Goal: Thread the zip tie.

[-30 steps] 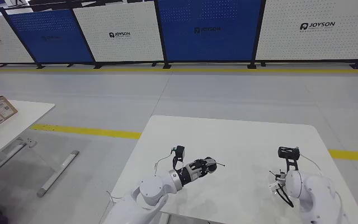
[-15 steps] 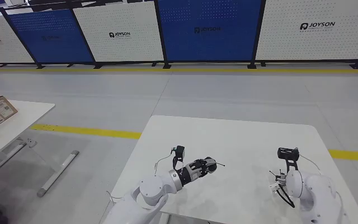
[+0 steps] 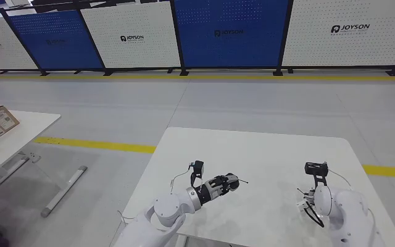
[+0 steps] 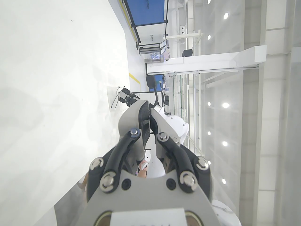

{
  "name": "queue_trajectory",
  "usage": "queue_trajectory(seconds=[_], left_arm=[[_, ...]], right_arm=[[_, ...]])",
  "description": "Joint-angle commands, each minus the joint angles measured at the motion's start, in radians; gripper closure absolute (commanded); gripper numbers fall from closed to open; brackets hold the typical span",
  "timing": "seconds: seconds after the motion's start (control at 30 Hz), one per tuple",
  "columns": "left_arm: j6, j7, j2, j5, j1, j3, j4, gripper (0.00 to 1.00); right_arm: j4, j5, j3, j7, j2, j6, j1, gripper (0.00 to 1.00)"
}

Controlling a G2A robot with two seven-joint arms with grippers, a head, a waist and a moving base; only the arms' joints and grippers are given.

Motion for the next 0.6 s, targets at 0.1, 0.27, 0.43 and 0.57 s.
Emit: queue_trajectory(seconds=[0.1,0.27,0.43,0.57], left_arm=[[0.0,0.0,0.0,0.0,0.0,0.0,0.0,1.0],[0.0,0.0,0.0,0.0,0.0,0.0,0.0,1.0],[0.0,0.0,0.0,0.0,0.0,0.0,0.0,1.0],[0.0,0.0,0.0,0.0,0.0,0.0,0.0,1.0]], right_arm=[[-0.03,-0.009,0.008,-0.004,-0.001,0.005,-0.021,1.0],[-0.071,-0.012,0.027,-0.008,0.0,0.004,-0.048,1.0],[-0.084,-0.017,0.043,-0.006,0.001,0.002,-0.06,1.0],[-0.052,-0.02,0.036,0.002,-0.003,0.005,-0.036,1.0]])
